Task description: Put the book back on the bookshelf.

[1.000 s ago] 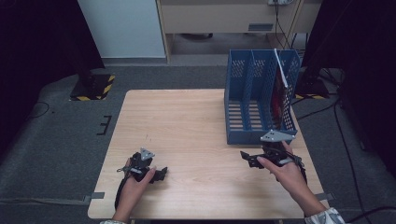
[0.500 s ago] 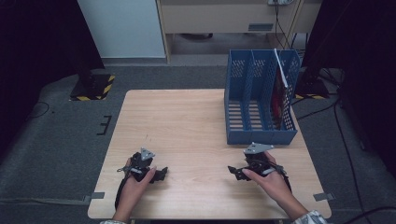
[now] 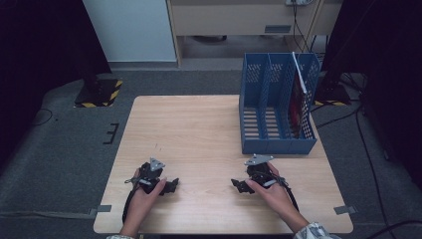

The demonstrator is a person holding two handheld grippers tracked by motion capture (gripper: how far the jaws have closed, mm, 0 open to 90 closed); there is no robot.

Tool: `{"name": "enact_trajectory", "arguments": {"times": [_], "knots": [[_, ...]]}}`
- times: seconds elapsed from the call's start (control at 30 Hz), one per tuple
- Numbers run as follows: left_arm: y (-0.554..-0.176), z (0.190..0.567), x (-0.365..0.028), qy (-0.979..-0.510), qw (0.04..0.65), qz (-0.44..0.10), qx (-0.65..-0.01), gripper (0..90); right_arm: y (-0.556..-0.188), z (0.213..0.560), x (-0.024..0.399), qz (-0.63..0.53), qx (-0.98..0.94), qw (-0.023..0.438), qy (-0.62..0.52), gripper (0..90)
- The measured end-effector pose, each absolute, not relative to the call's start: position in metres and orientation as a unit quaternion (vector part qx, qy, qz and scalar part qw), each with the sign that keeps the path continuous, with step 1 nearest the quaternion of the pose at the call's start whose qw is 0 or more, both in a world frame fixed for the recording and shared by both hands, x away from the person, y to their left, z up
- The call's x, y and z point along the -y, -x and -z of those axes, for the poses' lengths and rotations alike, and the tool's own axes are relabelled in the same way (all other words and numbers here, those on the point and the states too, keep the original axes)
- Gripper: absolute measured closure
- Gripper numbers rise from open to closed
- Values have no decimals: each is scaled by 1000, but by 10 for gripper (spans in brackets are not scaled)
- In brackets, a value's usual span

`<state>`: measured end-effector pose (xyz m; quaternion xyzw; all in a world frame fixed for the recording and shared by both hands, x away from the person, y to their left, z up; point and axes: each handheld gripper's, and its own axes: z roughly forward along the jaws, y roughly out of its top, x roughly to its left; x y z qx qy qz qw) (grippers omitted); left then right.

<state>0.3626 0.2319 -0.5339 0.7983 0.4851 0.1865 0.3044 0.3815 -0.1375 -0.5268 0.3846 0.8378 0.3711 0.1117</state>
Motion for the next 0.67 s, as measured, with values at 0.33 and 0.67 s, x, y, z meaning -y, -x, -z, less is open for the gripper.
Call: {"name": "enact_trajectory", "arguments": {"times": [0.33, 0.67], "knots": [[-363, 534, -231, -799, 305, -186, -484, 0, -387, 537, 142, -346, -824, 160, -420, 64], [-362, 534, -231, -799, 306, -185, -483, 0, -386, 539, 141, -343, -819, 171, -428, 32]]}}
